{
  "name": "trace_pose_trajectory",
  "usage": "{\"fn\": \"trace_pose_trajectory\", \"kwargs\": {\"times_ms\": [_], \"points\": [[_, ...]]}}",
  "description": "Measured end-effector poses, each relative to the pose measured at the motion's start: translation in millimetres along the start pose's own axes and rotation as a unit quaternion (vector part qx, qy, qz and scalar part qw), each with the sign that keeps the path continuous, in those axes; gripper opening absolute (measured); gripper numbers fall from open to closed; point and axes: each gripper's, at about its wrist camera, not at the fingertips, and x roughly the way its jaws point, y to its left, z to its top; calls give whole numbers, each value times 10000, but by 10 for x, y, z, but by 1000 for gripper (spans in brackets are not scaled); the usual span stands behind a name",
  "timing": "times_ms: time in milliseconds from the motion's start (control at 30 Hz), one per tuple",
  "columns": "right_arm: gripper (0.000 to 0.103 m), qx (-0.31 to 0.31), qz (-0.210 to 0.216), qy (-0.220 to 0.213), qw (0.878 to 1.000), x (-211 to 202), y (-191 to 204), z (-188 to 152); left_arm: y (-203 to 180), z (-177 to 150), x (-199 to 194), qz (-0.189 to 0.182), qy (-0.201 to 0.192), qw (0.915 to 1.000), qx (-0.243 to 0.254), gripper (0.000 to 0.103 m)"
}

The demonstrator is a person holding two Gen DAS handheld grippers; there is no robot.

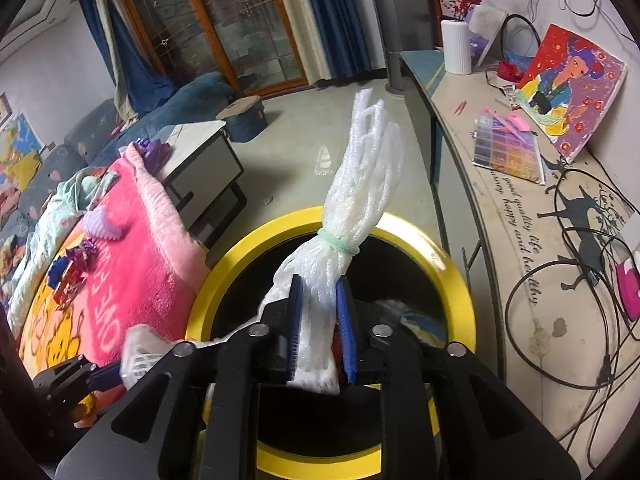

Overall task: Collect trash
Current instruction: 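Open the left gripper to drop the white bag while the right gripper drops the mesh sleeve, then move both grippers back over the remaining trash on the blanket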

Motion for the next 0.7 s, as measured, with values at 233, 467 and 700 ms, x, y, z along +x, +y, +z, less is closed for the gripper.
{"fn": "trace_pose_trajectory", "kwargs": {"times_ms": [233,467,700], "points": [[36,36,-52,20,10000,26,-6,-9,70,24,-49,12,-138,9997,-184,59],[48,31,-79,-249,9997,-90,40,28,164,36,-192,30,-386,9985,-391,87],[61,-150,-25,-625,9979,-282,231,74,225,63,-409,293,-752,9955,-489,92]]}}
